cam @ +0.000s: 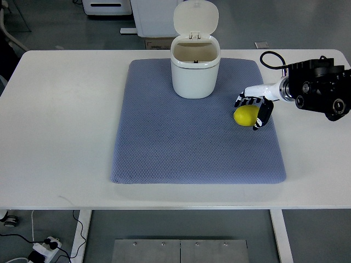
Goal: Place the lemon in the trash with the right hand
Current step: 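Close the right hand fingers around the lemon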
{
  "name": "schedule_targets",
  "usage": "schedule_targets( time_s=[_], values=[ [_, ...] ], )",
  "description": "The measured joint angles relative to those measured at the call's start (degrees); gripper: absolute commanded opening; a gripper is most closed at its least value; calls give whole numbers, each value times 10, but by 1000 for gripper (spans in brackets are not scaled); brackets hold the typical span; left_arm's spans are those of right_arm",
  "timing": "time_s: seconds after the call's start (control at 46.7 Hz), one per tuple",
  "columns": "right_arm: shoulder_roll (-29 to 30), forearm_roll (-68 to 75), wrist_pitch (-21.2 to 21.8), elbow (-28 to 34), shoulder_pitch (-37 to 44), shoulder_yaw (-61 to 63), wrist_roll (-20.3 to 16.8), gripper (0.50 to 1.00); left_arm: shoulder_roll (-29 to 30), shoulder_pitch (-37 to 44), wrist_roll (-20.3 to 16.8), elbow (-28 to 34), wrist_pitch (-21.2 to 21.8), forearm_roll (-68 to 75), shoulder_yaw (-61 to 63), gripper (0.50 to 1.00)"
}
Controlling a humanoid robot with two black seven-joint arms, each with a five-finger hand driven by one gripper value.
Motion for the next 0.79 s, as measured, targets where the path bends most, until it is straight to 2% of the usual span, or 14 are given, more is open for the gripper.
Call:
schedule_targets(
  time_s=[0.321,0.471,0.599,0.728,0.792],
  values=[
    [3,0,0,0,1,0,-1,784,0,0,0,0,0,0,0,1000],
    [3,0,0,0,0,0,-2,747,0,0,0,0,0,0,0,1000],
    [3,0,0,0,0,-1,-2,678,0,0,0,0,0,0,0,1000],
    [3,0,-2,-4,-1,-1,-2,571,0,0,0,0,0,0,0,1000],
    [3,0,-4,-5,-5,-1,-2,502,0,0,0,0,0,0,0,1000]
  ],
)
